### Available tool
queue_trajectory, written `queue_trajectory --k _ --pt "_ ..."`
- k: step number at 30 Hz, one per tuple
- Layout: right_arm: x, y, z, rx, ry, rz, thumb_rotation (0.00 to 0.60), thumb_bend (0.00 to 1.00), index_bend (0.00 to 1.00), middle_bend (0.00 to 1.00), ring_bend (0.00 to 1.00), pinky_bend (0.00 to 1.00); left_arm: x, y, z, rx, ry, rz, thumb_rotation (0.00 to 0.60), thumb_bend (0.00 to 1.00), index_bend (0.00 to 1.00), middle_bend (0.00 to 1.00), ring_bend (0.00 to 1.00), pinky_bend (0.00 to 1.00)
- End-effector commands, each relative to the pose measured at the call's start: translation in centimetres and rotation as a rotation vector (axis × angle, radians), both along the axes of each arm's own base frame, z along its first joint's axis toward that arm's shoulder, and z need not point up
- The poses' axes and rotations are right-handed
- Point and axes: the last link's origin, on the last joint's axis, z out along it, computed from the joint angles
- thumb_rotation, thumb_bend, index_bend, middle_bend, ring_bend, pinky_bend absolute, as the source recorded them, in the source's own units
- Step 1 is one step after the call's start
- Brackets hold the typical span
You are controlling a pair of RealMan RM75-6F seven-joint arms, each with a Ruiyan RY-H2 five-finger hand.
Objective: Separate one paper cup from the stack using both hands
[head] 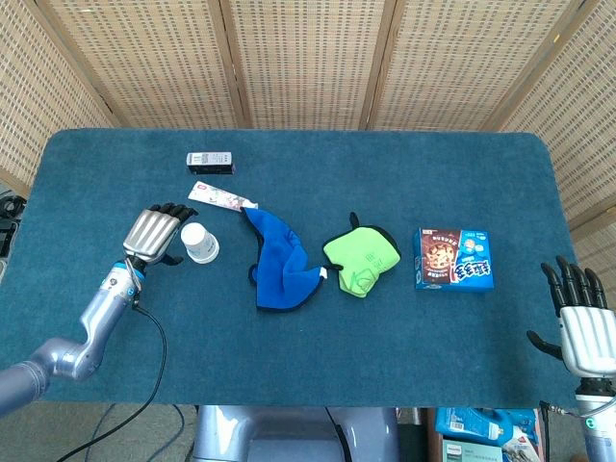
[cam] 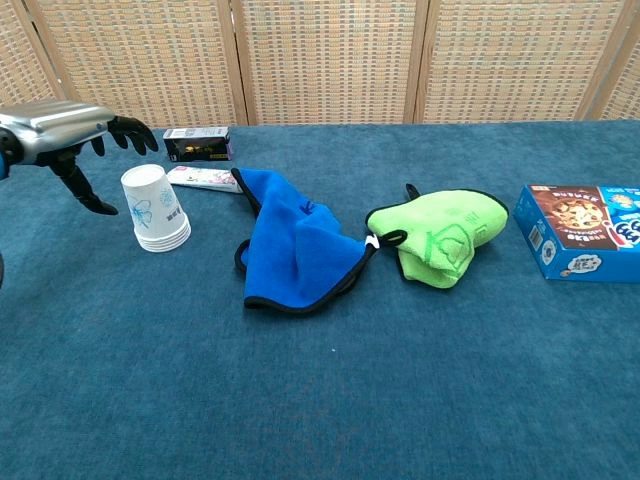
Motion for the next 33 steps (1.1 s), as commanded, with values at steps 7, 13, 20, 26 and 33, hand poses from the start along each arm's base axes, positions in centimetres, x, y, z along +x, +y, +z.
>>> queue_trajectory --k 7,13,20,26,33 --pt "-0.2 -0.1 0.0 0.001 -0.002 -0.006 0.6 0.0 0.0 0.0 0.0 0.0 1.4 1.1 -1.1 0.012 0.025 0.019 0.6 0.14 0.27 0.31 0.27 0.33" --pt "-0.3 -0.2 0.0 0.0 0.001 -0.009 0.6 0.0 0.0 0.0 0.0 0.0 1.7 1.4 -1.8 0.011 0.032 0.027 0.6 0.14 0.32 0.35 0.31 0.37" --pt "-0.4 -0.3 0.0 -0.004 0.001 -0.016 0.6 0.0 0.0 0.0 0.0 0.0 1.8 1.8 -2.3 0.006 0.037 0.052 0.6 0.14 0.45 0.47 0.42 0.44" --pt "-0.5 -0.3 0.0 -0.004 0.001 -0.019 0.6 0.0 0.0 0.0 0.0 0.0 1.6 1.9 -1.9 0.022 0.035 0.065 0.6 0.14 0.52 0.54 0.47 0.48" --pt "-0.4 -0.2 -0.2 0.005 0.007 -0.013 0.6 0.0 0.0 0.0 0.0 0.0 2.4 1.0 1.0 0.044 -0.231 0.107 0.6 0.14 0.52 0.54 0.47 0.48"
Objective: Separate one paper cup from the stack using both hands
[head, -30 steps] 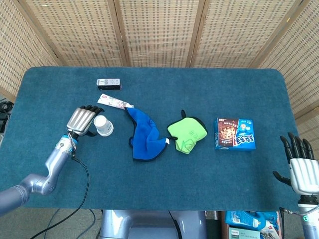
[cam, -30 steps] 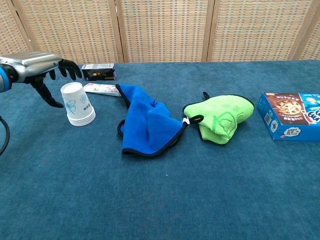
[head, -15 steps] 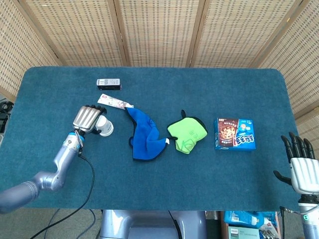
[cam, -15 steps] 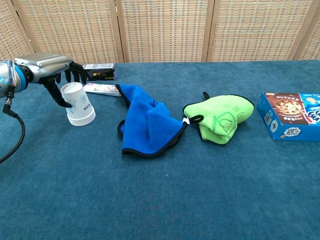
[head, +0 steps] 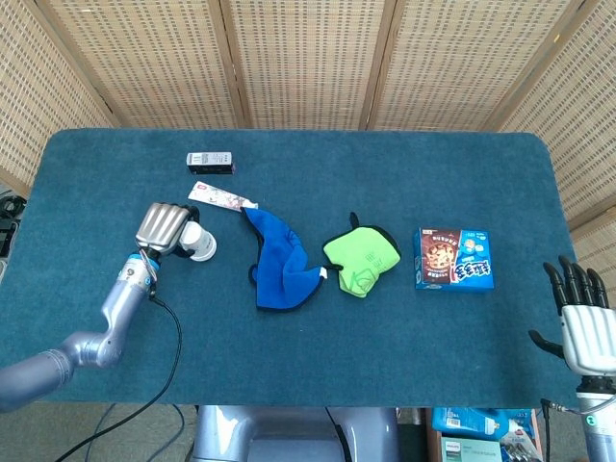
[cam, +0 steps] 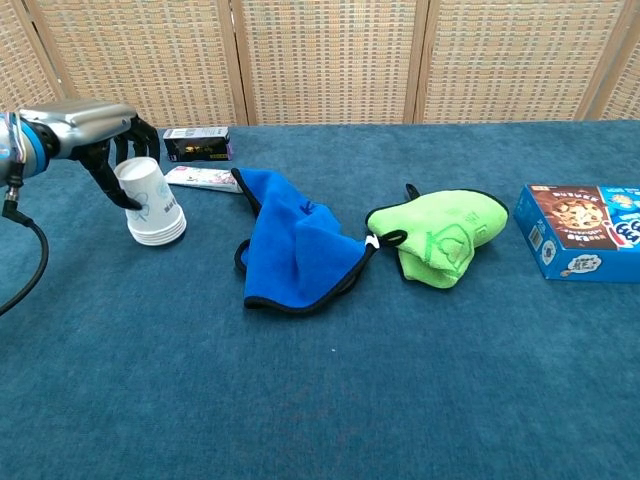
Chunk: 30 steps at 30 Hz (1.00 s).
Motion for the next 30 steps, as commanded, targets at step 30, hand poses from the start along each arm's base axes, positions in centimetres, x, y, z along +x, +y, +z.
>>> queue_trajectory --k 30 --pt "6.1 -6.2 0.3 0.089 0.055 0.631 0.6 0.0 0.25 0.13 0.0 0.0 7.2 -2.4 -4.2 -0.526 -1.276 0.323 0.6 0.15 0.54 0.55 0.48 0.48"
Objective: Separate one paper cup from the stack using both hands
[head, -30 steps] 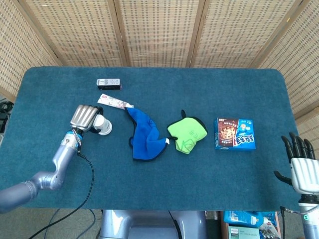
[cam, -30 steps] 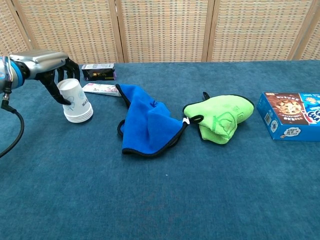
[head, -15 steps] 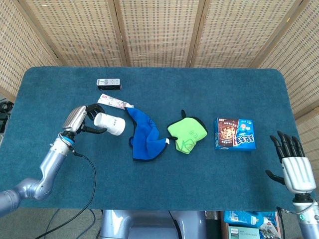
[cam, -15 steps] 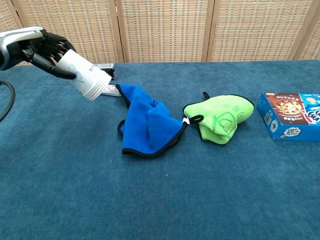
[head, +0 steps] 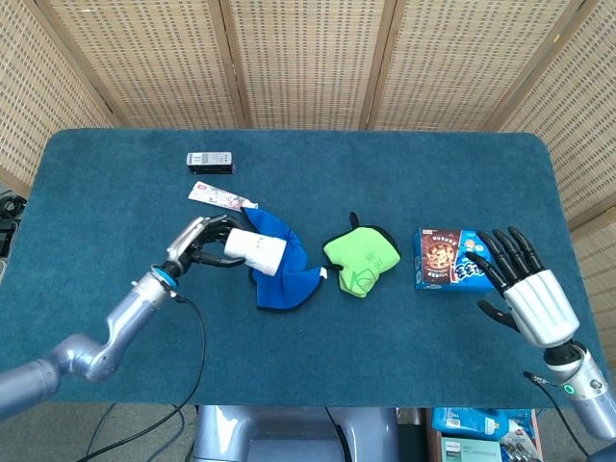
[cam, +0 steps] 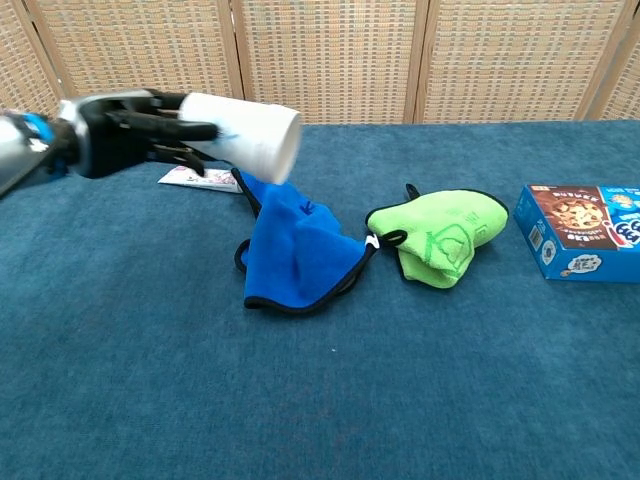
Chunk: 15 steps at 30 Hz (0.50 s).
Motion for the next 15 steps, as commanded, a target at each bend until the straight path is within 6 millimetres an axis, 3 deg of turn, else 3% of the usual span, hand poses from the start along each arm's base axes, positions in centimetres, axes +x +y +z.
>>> queue_trajectory --k 1,7,15 --pt "0.7 -0.7 0.2 -0.001 0.007 0.044 0.6 0.01 0.25 0.13 0.0 0.0 2.8 0.6 -2.5 -0.063 -0.029 -0.05 0.6 0.15 0.54 0.55 0.48 0.48" --pt "2.6 -2.8 -0.3 0.008 0.055 0.114 0.6 0.07 0.28 0.15 0.0 0.0 7.3 1.4 -4.9 -0.108 -0.082 -0.086 0.6 0.17 0.54 0.55 0.48 0.48" --pt "5.2 -4.9 -2.2 0.028 0.068 0.204 0.6 0.14 0.37 0.18 0.0 0.0 10.3 1.2 -6.6 -0.128 -0.084 -0.118 0.6 0.17 0.54 0.55 0.48 0.48"
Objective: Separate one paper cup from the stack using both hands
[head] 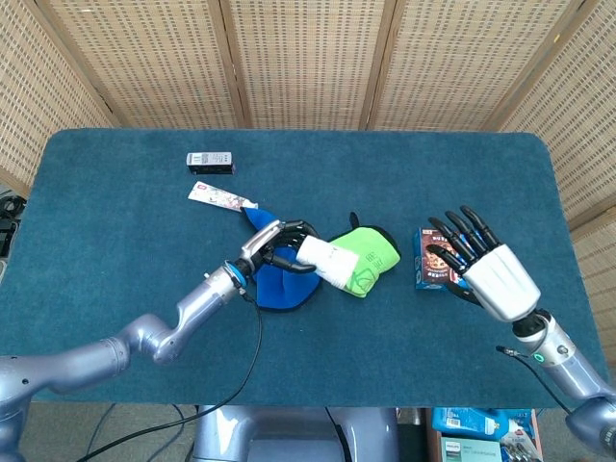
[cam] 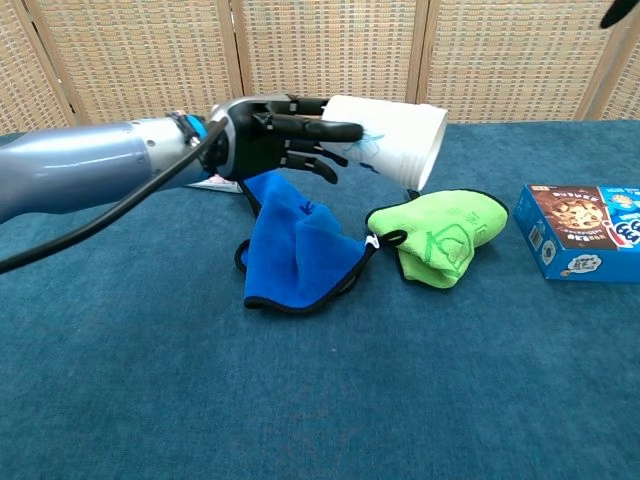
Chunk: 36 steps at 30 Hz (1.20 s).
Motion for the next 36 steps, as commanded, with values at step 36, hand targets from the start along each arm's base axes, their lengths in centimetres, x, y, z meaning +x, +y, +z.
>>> queue_trajectory --k 36 --pt "6.8 -3.5 -7.1 0.077 -0.027 0.216 0.6 0.37 0.48 0.24 0.03 0.17 4.0 -0.1 -3.3 -0.058 -0.03 0.01 0.6 0.17 0.54 0.55 0.48 0.48"
